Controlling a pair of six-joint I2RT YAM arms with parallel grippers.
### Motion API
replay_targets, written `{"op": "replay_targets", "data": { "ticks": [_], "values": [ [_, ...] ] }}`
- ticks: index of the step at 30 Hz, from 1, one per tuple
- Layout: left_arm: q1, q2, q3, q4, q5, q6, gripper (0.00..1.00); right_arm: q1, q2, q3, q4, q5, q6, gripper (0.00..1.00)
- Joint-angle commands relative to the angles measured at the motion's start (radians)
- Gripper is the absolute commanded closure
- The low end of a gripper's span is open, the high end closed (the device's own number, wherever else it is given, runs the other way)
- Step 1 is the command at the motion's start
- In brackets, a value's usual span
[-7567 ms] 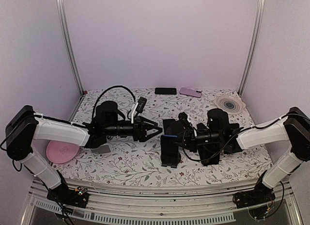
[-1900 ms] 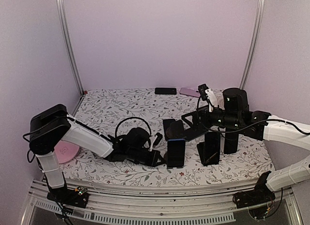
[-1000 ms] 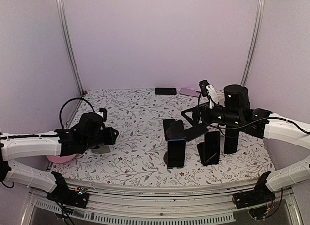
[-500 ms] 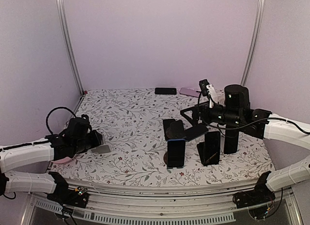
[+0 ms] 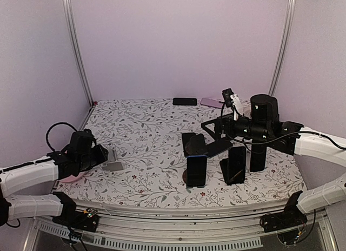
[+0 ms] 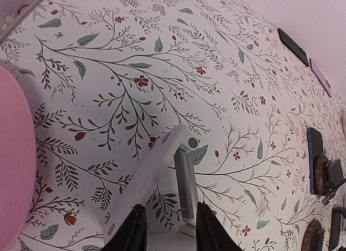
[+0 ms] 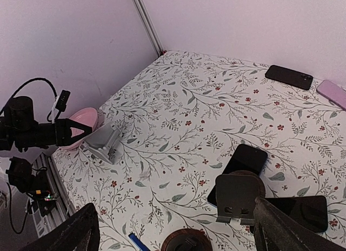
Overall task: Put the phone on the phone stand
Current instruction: Pick up the phone stand from the center of the board.
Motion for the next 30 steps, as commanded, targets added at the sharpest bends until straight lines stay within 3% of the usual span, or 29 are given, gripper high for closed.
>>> {"op": "replay_targets", "data": {
  "ticks": [1,22,26,30],
  "values": [
    [0.042,0.023,-0.019,0.035,0.023,0.015,0.67,-0.005,-0.016,0.030,-0.002,-0.017,0.002,0.01],
    [0.062,0.283,0.074,0.103,0.024,0.129,0.67,-0.005,-0.041,0.002,0.001,-0.018,0.005,0.01],
    [0.064,0.325,0.071,0.124,0.040,0.132,0.77,-0.005,-0.044,-0.001,0.003,-0.028,0.009,0.01],
    [0.064,0.330,0.057,0.167,0.083,0.127,1.00,-0.005,-0.051,-0.001,-0.005,-0.025,0.010,0.01]
  ]
}}
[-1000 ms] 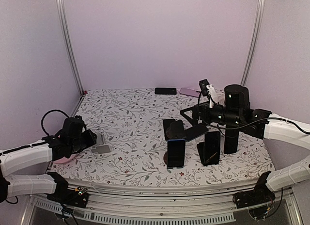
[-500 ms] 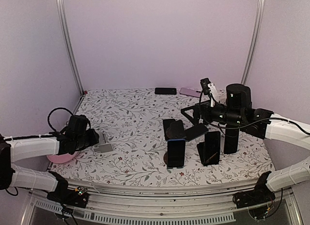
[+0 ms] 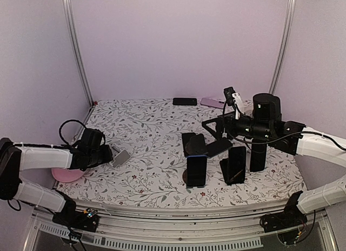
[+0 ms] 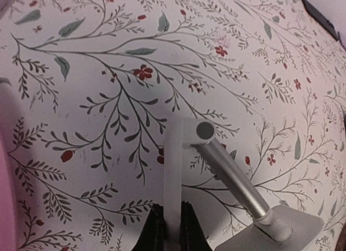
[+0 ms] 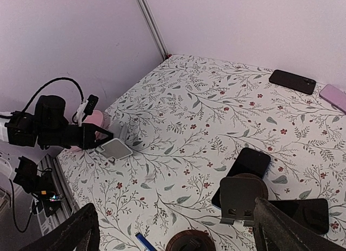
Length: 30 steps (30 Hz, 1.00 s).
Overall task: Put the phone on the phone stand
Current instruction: Pick up the phone stand from the center of the board, then place the phone stand at the center of the board.
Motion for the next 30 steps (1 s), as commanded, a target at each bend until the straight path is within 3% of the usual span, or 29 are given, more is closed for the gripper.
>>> {"op": "replay_targets", "data": {
  "ticks": [1,6,11,21,30],
  "values": [
    [0.007,0.008,-0.008,0.063,0.071,0.001,1.00,-0.005,-0.033,-0.005,-0.001,-0.009,0.007,0.01],
    [-0.005,-0.005,-0.042,0.221,0.277,-0.057,1.00,-0.005,-0.033,-0.008,0.000,-0.010,0.012,0.01],
    [-0.066,0.031,-0.076,0.481,0.416,-0.174,1.00,-0.005,-0.015,-0.004,0.003,-0.017,0.018,0.01],
    [-0.275,0.325,-0.005,0.771,0.439,-0.316,1.00,-0.005,-0.001,-0.001,0.001,-0.028,0.021,0.01],
    [-0.365,0.449,0.032,0.820,0.399,-0.347,1.00,-0.005,-0.002,-0.002,-0.006,-0.028,0.022,0.01]
  ]
}}
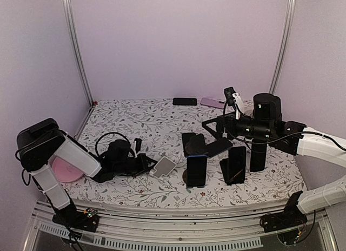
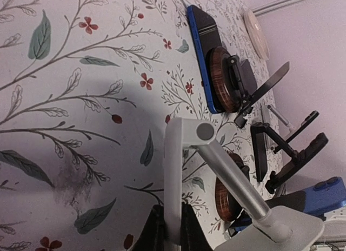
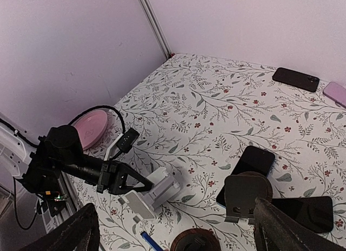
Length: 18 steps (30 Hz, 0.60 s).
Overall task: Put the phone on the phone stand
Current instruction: Place the phone stand at the center of the board.
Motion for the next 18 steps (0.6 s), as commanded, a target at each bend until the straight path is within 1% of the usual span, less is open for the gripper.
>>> {"op": "replay_targets", "data": {
  "ticks": [1,3,8,11,18],
  "values": [
    [-0.028,0.032,0.021,0.096,-0.026,-0.030,1.00,-0.005,0.004,-0.002,-0.001,-0.010,0.004,0.01],
    [-0.031,0.045,0.016,0.097,-0.032,-0.030,1.00,-0.005,0.005,-0.002,-0.001,-0.013,0.005,0.01],
    [-0.032,0.051,-0.002,0.076,-0.060,-0.019,0.85,-0.005,0.003,0.003,-0.011,-0.013,0.004,0.01],
    [-0.032,0.038,-0.011,0.041,-0.085,-0.003,0.79,-0.004,0.000,0.005,-0.014,-0.010,0.003,0.01],
    [-0.029,-0.061,-0.022,-0.141,-0.182,0.077,0.70,-0.005,0.006,0.013,-0.024,-0.010,0.001,0.01]
  ]
}}
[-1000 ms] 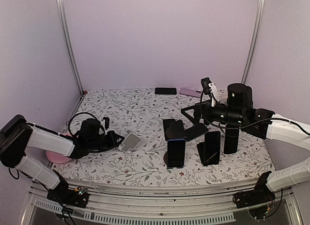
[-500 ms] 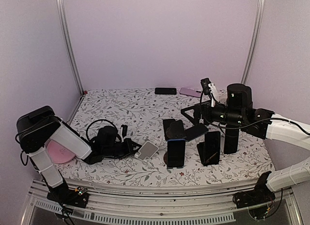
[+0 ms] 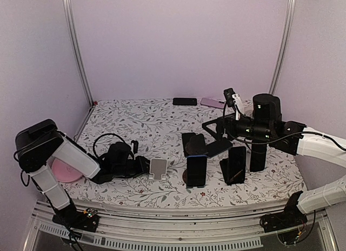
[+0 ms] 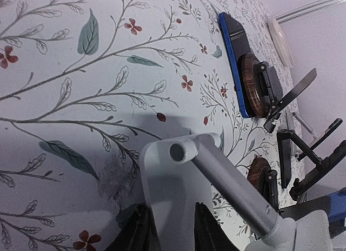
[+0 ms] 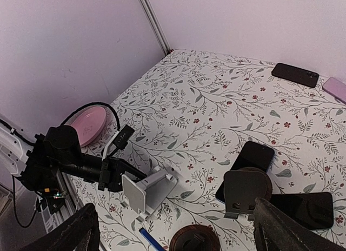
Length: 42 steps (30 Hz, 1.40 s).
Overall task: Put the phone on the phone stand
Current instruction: Place the phone stand at the center of the board, then move the phone to the center of the board.
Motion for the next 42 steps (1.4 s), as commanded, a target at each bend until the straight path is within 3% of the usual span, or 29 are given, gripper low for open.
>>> {"op": "replay_targets", "data": {
  "ticks": [1,10,23,42],
  "values": [
    [-0.006,-0.084,-0.006,-0.134,-0.085,0.075,0.70,-0.005,0.008,0.014,-0.008,-0.008,0.002,0.01],
    [-0.002,-0.150,0.002,-0.239,-0.132,0.134,0.69,-0.004,0.085,0.080,-0.059,0.037,0.035,0.01],
    [-0.002,-0.228,-0.031,-0.239,-0.151,0.184,0.69,-0.027,0.236,0.220,-0.187,0.188,-0.001,0.01],
    [0.000,-0.386,-0.042,-0.332,-0.209,0.255,0.67,-0.301,0.402,0.296,-0.290,0.129,-0.012,0.01]
  ]
}}
